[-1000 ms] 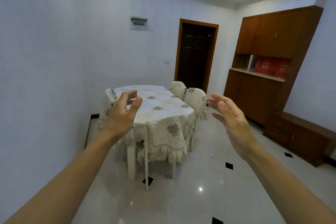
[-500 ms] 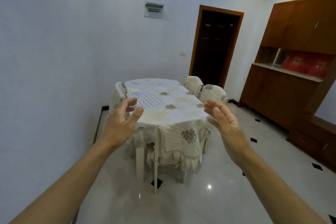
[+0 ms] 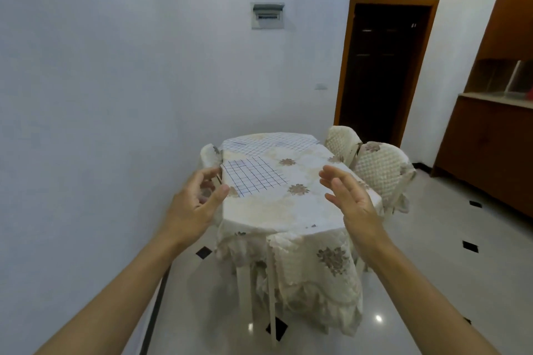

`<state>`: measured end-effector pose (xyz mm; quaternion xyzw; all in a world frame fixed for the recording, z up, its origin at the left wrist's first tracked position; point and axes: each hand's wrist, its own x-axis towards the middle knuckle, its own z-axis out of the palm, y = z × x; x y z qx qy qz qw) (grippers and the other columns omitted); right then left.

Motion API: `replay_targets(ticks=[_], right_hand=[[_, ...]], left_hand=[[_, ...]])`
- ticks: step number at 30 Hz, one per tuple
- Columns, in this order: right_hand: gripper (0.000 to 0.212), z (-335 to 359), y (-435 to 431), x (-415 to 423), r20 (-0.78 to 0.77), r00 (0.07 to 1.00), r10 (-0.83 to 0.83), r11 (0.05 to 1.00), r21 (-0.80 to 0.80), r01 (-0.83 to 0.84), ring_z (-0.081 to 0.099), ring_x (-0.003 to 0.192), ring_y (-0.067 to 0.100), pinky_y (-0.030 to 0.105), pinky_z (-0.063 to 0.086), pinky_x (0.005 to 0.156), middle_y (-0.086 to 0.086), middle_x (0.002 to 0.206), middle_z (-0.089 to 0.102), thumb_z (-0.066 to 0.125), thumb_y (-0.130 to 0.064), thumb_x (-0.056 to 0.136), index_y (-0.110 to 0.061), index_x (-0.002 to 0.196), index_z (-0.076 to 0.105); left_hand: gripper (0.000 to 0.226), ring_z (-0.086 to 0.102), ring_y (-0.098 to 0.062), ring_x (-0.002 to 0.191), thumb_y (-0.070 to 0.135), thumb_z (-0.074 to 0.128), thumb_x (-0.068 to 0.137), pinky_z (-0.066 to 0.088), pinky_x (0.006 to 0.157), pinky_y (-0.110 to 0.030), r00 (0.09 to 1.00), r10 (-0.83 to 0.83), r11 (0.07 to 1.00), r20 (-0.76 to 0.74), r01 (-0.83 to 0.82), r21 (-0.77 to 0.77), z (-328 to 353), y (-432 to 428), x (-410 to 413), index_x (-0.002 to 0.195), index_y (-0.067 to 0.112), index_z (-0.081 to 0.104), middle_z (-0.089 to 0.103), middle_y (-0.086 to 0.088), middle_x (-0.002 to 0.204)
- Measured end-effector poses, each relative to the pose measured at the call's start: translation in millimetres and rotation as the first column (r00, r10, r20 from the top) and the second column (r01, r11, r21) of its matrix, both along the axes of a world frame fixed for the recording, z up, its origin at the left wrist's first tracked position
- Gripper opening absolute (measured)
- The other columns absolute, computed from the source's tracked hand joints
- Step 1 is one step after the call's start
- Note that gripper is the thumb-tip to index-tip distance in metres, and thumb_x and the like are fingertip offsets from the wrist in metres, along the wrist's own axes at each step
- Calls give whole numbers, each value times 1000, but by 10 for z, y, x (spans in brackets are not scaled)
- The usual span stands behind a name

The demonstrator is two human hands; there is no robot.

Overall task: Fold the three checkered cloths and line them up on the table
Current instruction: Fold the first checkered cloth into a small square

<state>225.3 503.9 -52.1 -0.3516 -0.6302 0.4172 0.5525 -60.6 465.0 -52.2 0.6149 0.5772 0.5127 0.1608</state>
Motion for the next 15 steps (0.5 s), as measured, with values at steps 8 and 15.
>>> replay_targets(ticks=[8, 15], right_hand=[[44, -375, 1051, -376, 33, 998, 58, 994, -89, -55, 51, 124, 2, 41, 38, 111, -14, 129, 59, 47, -47, 91, -27, 130, 55], [33, -608, 1895, -974, 32, 999, 5, 993, -121, -1, 53, 122, 3, 43, 38, 110, -13, 129, 60, 47, -38, 97, -29, 128, 57]], left_hand=[[66, 53, 13, 104, 73, 50, 75, 49, 87, -24, 999, 38, 993, 14, -36, -109, -411, 894, -394, 130, 36, 51, 57, 19, 125], [55, 52, 19, 97, 54, 58, 90, 43, 74, -9, 998, 30, 993, 53, -24, -113, -654, 1805, -965, 137, 27, 48, 55, 9, 128]])
